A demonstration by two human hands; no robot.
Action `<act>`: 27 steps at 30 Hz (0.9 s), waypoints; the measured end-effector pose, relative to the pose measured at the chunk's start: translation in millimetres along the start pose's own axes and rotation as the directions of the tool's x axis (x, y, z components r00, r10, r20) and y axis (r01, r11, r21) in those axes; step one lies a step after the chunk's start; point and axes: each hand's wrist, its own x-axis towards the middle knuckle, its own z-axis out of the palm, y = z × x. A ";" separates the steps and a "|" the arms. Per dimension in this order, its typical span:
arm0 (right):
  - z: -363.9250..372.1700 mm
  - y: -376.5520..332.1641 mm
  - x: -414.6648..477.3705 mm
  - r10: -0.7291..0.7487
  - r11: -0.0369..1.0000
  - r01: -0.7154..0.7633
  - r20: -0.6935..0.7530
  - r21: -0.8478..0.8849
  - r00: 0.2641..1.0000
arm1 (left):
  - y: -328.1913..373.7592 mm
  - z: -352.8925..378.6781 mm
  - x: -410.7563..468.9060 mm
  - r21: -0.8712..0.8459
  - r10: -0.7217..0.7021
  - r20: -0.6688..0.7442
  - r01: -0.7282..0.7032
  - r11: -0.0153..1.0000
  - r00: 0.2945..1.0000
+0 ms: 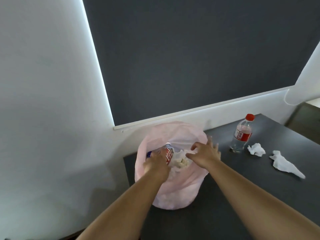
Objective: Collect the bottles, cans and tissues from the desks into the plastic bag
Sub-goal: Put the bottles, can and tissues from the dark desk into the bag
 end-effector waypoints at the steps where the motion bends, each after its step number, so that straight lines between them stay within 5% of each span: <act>1: 2.3 1.6 2.7 0.061 0.996 -0.065 0.055 0.061 0.997 | -0.8 4.2 2.5 -0.026 -0.004 0.056 0.005 1.000 0.998; 3: 4.6 5.0 7.8 0.143 0.959 -0.172 0.138 0.228 0.980 | -2.3 4.1 5.3 -0.019 0.059 0.091 -0.057 0.998 0.994; 6: 4.0 9.6 11.0 0.186 0.895 -0.234 0.160 0.380 0.969 | -7.6 -16.2 5.2 0.213 0.304 -0.210 -0.260 0.942 0.929; 8: -0.1 10.0 10.9 0.238 0.877 -0.272 0.133 0.396 0.962 | -17.4 -34.1 6.4 0.376 0.408 -0.359 -0.270 0.886 0.839; 10: -7.6 8.3 10.6 0.261 0.858 -0.276 0.093 0.434 0.961 | -31.9 -45.2 10.1 0.431 0.369 -0.390 -0.187 0.883 0.844; 13: -23.3 5.4 11.3 0.264 0.853 -0.234 0.001 0.466 0.964 | -50.3 -50.8 15.8 0.355 0.093 -0.143 -0.036 0.934 0.985; 16: -38.9 3.9 8.5 0.280 0.834 -0.207 -0.069 0.511 0.958 | -53.8 -51.4 18.4 0.266 -0.020 0.066 0.002 0.964 0.998; 21: -76.5 6.4 0.6 0.269 0.705 -0.086 -0.154 0.704 0.951 | -22.6 -79.5 23.2 -0.022 0.088 -0.073 -0.090 0.996 0.993; 27: -146.0 28.0 -33.2 0.302 0.760 -0.018 -0.328 0.650 0.895 | 45.9 -119.6 2.4 -0.035 0.249 -0.211 -0.261 0.965 0.945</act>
